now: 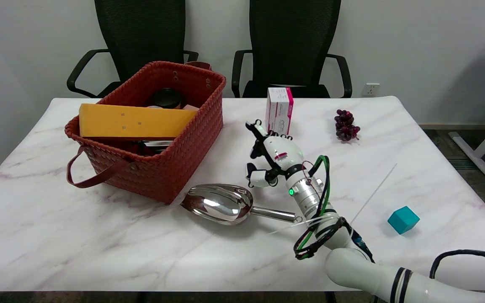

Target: Pick up the white paper box.

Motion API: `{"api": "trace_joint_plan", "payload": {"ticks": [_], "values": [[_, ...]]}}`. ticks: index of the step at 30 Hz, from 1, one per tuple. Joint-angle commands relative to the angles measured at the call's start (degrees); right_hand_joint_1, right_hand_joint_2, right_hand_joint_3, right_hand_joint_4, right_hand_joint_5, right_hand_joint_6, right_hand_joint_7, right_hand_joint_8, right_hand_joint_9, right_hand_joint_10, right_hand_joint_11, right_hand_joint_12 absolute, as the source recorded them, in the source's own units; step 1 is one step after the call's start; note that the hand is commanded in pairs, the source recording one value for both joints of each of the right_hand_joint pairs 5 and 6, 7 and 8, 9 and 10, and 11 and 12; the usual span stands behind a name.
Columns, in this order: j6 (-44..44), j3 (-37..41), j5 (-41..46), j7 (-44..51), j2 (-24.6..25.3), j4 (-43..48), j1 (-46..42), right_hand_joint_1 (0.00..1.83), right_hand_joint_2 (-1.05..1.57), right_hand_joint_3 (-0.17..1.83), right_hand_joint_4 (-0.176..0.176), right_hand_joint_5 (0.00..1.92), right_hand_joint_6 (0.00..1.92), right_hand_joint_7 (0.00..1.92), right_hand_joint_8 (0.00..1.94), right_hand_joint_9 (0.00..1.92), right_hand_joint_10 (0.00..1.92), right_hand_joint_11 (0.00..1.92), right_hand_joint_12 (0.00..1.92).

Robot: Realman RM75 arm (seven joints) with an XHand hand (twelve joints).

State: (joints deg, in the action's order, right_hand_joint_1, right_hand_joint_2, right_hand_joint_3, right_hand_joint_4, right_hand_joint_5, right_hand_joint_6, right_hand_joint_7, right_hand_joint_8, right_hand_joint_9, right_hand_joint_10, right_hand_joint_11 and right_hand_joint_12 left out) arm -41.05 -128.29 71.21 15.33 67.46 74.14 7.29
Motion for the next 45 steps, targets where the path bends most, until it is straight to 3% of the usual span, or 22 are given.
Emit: {"api": "trace_joint_plan", "payload": {"ticks": [1,11,14,19,29,40,45], "values": [[-3.0,0.43,0.6,-3.51,1.12,0.34,-0.91,1.12,0.7,1.03,0.0,0.15,0.15,0.83,0.83,0.72,0.72,0.66,0.66],[-5.08,1.13,2.08,-11.97,2.45,-0.31,-0.9,1.13,0.66,1.03,0.0,0.16,0.16,0.8,0.8,0.59,0.59,0.6,0.6],[-5.71,1.13,4.39,-14.38,3.22,-0.54,-0.87,1.13,0.64,1.02,0.0,0.16,0.16,0.77,0.77,0.57,0.57,0.46,0.46],[-7.94,1.13,4.75,-19.68,4.7,-2.07,-0.64,1.11,0.58,0.97,0.0,0.13,0.13,0.61,0.61,0.51,0.51,0.32,0.32],[-11.71,1.21,6.47,-25.29,8.01,-4.38,0.81,1.08,0.46,0.91,0.0,0.0,0.0,0.36,0.36,0.38,0.38,0.24,0.24],[-18.18,1.21,7.62,-26.55,13.67,-9.92,4.09,1.0,0.48,0.54,0.0,0.0,0.0,0.08,0.08,0.18,0.18,0.15,0.15],[-20.86,1.21,9.3,-26.55,16.1,-12.63,5.92,0.99,0.51,0.51,0.0,0.0,0.0,0.0,0.0,0.1,0.1,0.1,0.1]]}}
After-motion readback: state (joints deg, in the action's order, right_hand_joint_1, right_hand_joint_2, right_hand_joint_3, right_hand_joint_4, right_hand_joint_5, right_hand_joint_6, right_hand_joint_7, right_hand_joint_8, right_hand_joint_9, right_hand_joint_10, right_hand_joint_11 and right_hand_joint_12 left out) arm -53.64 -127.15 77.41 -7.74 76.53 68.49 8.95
